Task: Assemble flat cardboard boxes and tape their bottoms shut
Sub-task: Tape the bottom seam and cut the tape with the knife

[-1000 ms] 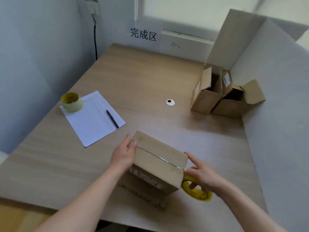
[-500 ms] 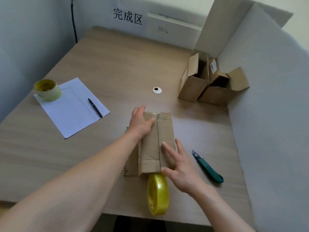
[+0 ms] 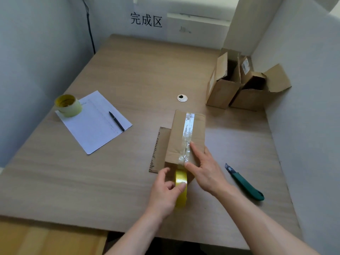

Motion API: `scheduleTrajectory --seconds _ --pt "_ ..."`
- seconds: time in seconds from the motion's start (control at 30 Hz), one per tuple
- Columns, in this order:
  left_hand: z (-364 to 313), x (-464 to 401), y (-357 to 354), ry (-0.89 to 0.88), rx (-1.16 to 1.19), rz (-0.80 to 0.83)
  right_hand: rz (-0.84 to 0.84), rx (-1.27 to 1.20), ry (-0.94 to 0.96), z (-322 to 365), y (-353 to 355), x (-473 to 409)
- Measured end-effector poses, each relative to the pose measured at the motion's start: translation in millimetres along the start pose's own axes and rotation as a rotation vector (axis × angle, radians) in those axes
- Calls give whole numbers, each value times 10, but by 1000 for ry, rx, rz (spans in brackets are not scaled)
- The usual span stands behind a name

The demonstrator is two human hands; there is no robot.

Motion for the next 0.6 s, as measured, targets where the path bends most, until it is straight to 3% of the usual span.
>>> scheduleTrajectory --seconds 0.1,0.23,0.33,0.4,0.43,0.5,0.57,0.6 --pt "149 -74 2 142 116 -22 12 12 -9 13 8 6" --pt "215 -176 -105 246 85 -2 28 29 -16 26 47 -22" --pt "248 -231 -119 245 -7 -60 59 52 2 34 68 -45" --pt "221 -291 -88 193 -116 -115 95 -108 14 -15 92 -37" --pt "189 -308 -80 166 -147 -135 63 -216 5 -98 154 -27" --pt "129 -331 -75 117 -192 -155 -195 -292 -56 -457 454 7" --pt "97 -350 -69 76 -259 -167 -392 -49 -209 -1023 757 91" --pt "90 -359 -68 65 -279 -172 -353 132 -288 -1298 800 162"
Point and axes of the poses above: each hand's wrist, its own x-axis away from the middle knuckle, its own y-axis out of the back of the hand, z = x × y, the point moved 8 cm from there along -x, towards the middle knuckle, and after that the axes turned 6 degrees about -z, right-handed, at the moved point
